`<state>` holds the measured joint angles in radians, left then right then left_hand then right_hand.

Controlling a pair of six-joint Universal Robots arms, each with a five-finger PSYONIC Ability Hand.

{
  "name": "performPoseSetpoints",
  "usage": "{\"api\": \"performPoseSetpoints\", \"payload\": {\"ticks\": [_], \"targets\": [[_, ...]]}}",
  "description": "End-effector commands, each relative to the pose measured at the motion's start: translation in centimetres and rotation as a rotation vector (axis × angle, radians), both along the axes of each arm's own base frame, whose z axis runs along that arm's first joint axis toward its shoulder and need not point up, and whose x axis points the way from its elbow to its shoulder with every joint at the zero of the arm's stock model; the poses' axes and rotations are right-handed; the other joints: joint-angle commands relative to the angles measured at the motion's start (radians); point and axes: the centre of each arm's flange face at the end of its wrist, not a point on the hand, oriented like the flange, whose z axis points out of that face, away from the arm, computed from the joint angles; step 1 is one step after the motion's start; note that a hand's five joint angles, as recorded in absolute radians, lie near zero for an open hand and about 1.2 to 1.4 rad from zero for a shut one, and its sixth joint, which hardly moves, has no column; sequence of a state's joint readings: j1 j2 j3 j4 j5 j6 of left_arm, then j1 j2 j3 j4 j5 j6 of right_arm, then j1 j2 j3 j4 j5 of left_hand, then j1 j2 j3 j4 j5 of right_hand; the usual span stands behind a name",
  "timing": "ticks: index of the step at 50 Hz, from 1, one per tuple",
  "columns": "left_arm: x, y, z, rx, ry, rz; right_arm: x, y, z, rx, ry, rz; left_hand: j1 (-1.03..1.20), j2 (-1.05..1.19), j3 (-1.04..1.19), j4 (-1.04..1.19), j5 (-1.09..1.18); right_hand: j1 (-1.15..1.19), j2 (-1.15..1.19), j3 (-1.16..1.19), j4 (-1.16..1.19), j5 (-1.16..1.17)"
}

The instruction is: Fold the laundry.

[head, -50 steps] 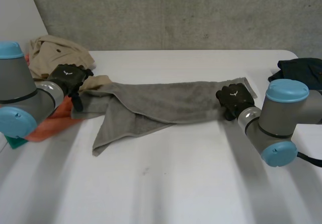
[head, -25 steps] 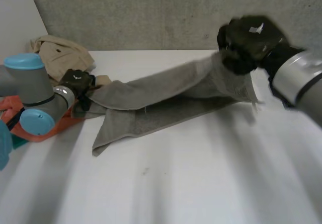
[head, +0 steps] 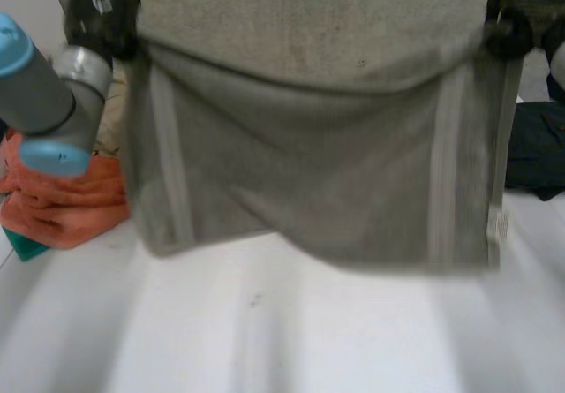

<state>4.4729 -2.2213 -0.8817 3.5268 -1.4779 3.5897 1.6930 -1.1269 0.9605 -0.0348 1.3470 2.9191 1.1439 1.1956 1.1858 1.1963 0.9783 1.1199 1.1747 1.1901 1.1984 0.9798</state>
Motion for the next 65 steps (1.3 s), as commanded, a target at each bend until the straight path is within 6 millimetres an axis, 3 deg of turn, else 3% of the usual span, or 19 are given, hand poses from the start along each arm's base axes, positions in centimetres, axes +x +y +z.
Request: {"api": "performPoseSetpoints", "payload": {"ticks": [1, 6, 10, 18, 19, 25, 27, 31, 33, 34, 37, 38, 42, 46, 48, 52, 56, 57, 65], "targets": [[0.6, 0.5, 9.2, -0.329, 0.142, 0.028, 0.1, -2.4, 6.7, -0.412, -0.181, -0.098, 0.252, 0.201, 0.211, 0.200, 0.243, 0.276, 0.222, 0.206, 0.198, 0.242], [1.1, 1.3, 10.3, -0.326, 0.193, 0.008, 0.3, -1.8, 7.2, -0.456, -0.213, -0.070, 0.252, 0.201, 0.211, 0.200, 0.243, 0.276, 0.222, 0.206, 0.198, 0.242], [1.7, 1.6, 8.5, -0.259, 0.183, 0.000, 0.2, -1.5, 4.7, -0.322, -0.175, -0.061, 0.252, 0.201, 0.211, 0.200, 0.243, 0.276, 0.222, 0.206, 0.198, 0.242], [1.5, 2.9, 0.5, -0.036, 0.065, -0.097, -0.1, -1.2, -4.1, 0.066, -0.079, -0.007, 0.252, 0.201, 0.211, 0.200, 0.243, 0.276, 0.222, 0.206, 0.198, 0.242], [1.4, 3.3, -1.5, 0.021, 0.047, -0.113, -0.3, -1.2, -6.0, 0.134, -0.067, -0.001, 0.252, 0.201, 0.211, 0.200, 0.243, 0.276, 0.222, 0.206, 0.198, 0.242], [1.7, 5.5, -9.3, 0.251, -0.017, -0.097, -1.2, -0.8, -12.1, 0.348, 0.004, -0.001, 0.252, 0.201, 0.211, 0.200, 0.243, 0.276, 0.222, 0.206, 0.198, 0.242], [1.9, 7.2, -11.9, 0.342, -0.064, -0.084, -1.7, -0.2, -14.3, 0.440, 0.060, -0.009, 0.252, 0.201, 0.211, 0.200, 0.243, 0.276, 0.222, 0.206, 0.198, 0.242], [2.4, 11.2, -14.9, 0.497, -0.187, -0.075, -2.6, 1.7, -16.0, 0.590, 0.167, -0.009, 0.252, 0.201, 0.211, 0.200, 0.243, 0.276, 0.222, 0.206, 0.198, 0.242], [2.5, 13.3, -15.1, 0.552, -0.238, -0.084, -3.2, 2.8, -16.1, 0.656, 0.206, -0.006, 0.252, 0.201, 0.211, 0.200, 0.243, 0.276, 0.222, 0.206, 0.198, 0.242], [2.5, 15.6, -14.9, 0.601, -0.307, -0.098, -3.6, 4.1, -15.7, 0.715, 0.243, 0.005, 0.252, 0.201, 0.211, 0.200, 0.243, 0.276, 0.222, 0.206, 0.198, 0.242], [2.8, 19.6, -14.6, 0.681, -0.432, -0.119, -4.6, 6.0, -14.5, 0.785, 0.290, 0.023, 0.252, 0.201, 0.211, 0.200, 0.243, 0.276, 0.222, 0.206, 0.198, 0.242], [3.1, 22.0, -14.3, 0.736, -0.512, -0.131, -5.2, 7.4, -13.6, 0.822, 0.331, 0.050, 0.252, 0.201, 0.211, 0.200, 0.243, 0.276, 0.222, 0.206, 0.198, 0.242], [4.2, 27.1, -13.8, 0.882, -0.668, -0.152, -6.2, 10.8, -12.6, 0.886, 0.486, 0.168, 0.252, 0.201, 0.211, 0.200, 0.243, 0.276, 0.222, 0.206, 0.198, 0.242], [4.6, 29.7, -13.5, 0.980, -0.750, -0.187, -6.4, 12.7, -12.6, 0.882, 0.642, 0.284, 0.252, 0.201, 0.211, 0.200, 0.243, 0.276, 0.222, 0.206, 0.198, 0.242], [4.4, 29.5, -13.4, 0.972, -0.754, -0.187, -6.4, 12.8, -12.9, 0.876, 0.671, 0.294, 0.252, 0.201, 0.211, 0.200, 0.243, 0.276, 0.222, 0.206, 0.198, 0.242], [3.6, 26.4, -13.2, 0.896, -0.727, -0.151, -6.6, 11.1, -13.8, 0.872, 0.640, 0.232, 0.252, 0.201, 0.211, 0.200, 0.243, 0.276, 0.222, 0.206, 0.198, 0.242], [2.9, 21.3, -13.3, 0.779, -0.676, -0.065, -7.0, 7.9, -14.9, 0.824, 0.562, 0.121, 0.252, 0.201, 0.211, 0.200, 0.243, 0.276, 0.222, 0.206, 0.198, 0.242], [2.7, 19.0, -13.2, 0.729, -0.659, -0.029, -7.1, 6.8, -15.2, 0.804, 0.530, 0.082, 0.252, 0.201, 0.211, 0.200, 0.243, 0.276, 0.222, 0.206, 0.198, 0.242], [0.3, 11.6, -12.5, 0.552, -0.584, 0.009, -6.1, 2.3, -16.6, 0.653, 0.409, 0.008, 0.252, 0.201, 0.211, 0.200, 0.243, 0.276, 0.222, 0.206, 0.198, 0.242]]}}
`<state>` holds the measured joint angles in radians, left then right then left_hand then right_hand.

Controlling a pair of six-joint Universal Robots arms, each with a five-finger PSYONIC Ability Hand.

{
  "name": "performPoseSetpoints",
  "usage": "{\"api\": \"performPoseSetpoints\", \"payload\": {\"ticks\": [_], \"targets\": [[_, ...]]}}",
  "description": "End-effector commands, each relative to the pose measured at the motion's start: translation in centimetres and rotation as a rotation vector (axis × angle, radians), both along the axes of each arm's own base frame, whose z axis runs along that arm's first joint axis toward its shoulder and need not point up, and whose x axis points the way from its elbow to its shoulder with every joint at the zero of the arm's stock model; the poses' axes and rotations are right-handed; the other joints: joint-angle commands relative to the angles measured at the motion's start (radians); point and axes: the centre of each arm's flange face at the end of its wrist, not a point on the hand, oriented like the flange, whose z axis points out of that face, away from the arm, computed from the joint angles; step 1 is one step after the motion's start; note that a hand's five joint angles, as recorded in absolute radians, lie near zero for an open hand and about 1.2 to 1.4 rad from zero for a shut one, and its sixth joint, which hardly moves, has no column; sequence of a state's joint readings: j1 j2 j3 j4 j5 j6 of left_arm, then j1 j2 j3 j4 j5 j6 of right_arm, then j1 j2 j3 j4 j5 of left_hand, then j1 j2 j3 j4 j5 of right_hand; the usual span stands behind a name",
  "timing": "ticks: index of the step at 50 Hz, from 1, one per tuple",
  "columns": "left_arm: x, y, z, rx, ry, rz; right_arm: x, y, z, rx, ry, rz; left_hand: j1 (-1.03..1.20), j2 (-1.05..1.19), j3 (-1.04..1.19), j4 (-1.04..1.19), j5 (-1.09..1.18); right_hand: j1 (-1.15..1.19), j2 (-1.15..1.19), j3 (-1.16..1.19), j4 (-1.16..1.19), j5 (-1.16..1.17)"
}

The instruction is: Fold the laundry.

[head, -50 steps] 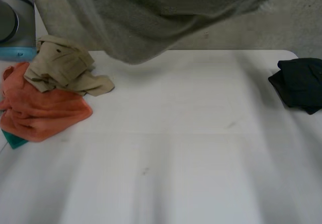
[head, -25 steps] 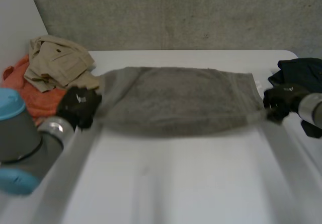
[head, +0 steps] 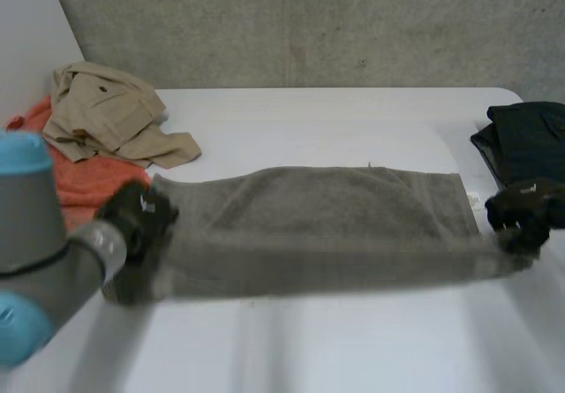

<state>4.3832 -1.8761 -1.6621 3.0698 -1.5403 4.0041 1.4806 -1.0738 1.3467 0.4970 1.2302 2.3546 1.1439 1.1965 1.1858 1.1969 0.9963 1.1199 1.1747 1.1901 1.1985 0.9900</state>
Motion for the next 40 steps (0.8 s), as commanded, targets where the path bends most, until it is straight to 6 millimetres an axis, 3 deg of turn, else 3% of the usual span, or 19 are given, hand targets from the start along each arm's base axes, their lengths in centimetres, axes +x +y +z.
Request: {"api": "performPoseSetpoints", "payload": {"ticks": [1, 8, 19, 20, 21, 22, 23, 30, 35, 40], "targets": [[-2.1, -6.9, 0.3, -0.159, 0.067, 0.007, 1.0, -4.1, -1.2, -0.156, -0.088, -0.066, 0.252, 0.200, 0.210, 0.199, 0.225, 0.276, 0.222, 0.206, 0.198, 0.232], [-3.8, -11.0, -1.0, -0.190, 0.102, 0.006, 2.7, -7.3, -2.4, -0.301, -0.111, -0.076, 0.252, 0.200, 0.210, 0.199, 0.225, 0.276, 0.222, 0.206, 0.198, 0.232], [-5.3, -13.4, -2.6, -0.206, 0.109, 0.002, 5.0, -9.6, -4.1, -0.389, -0.096, -0.062, 0.252, 0.200, 0.210, 0.199, 0.225, 0.250, 0.195, 0.180, 0.171, 0.205], [-5.5, -13.3, -2.8, -0.201, 0.107, -0.006, 5.0, -9.7, -4.1, -0.391, -0.082, -0.071, -0.041, -0.093, -0.083, -0.094, -0.068, -0.451, -0.506, -0.521, -0.530, -0.496], [-5.6, -13.2, -2.9, -0.199, 0.104, -0.009, 5.1, -9.7, -4.2, -0.386, -0.071, -0.074, -0.433, -0.486, -0.475, -0.486, -0.460, -0.945, -1.000, -1.016, -1.024, -0.990], [-5.8, -13.1, -2.9, -0.200, 0.099, -0.009, 5.2, -9.7, -4.2, -0.385, -0.060, -0.081, -0.844, -0.897, -0.886, -0.897, -0.871, -0.945, -1.000, -1.016, -1.024, -0.990], [-6.0, -12.9, -3.1, -0.197, 0.095, -0.014, 5.3, -9.6, -4.1, -0.386, -0.049, -0.087, -0.969, -1.022, -1.011, -1.022, -0.996, -0.945, -1.000, -1.016, -1.024, -0.990], [-6.3, -12.7, -0.4, -0.282, 0.114, -0.009, 4.8, -9.0, -1.1, -0.410, -0.062, -0.152, -0.969, -1.022, -1.011, -1.022, -0.996, -0.945, -1.000, -1.016, -1.024, -0.990], [-5.6, -12.3, 1.1, -0.306, 0.164, 0.042, 5.2, -7.3, 1.4, -0.406, -0.140, -0.118, -0.969, -1.022, -1.011, -1.022, -0.996, -0.945, -1.000, -1.016, -1.024, -0.990], [-5.6, -11.4, 0.9, -0.278, 0.203, 0.038, 6.2, -5.5, 1.6, -0.354, -0.189, -0.014, -0.969, -1.022, -1.011, -1.022, -0.996, -0.945, -1.000, -1.016, -1.024, -0.990]]}}
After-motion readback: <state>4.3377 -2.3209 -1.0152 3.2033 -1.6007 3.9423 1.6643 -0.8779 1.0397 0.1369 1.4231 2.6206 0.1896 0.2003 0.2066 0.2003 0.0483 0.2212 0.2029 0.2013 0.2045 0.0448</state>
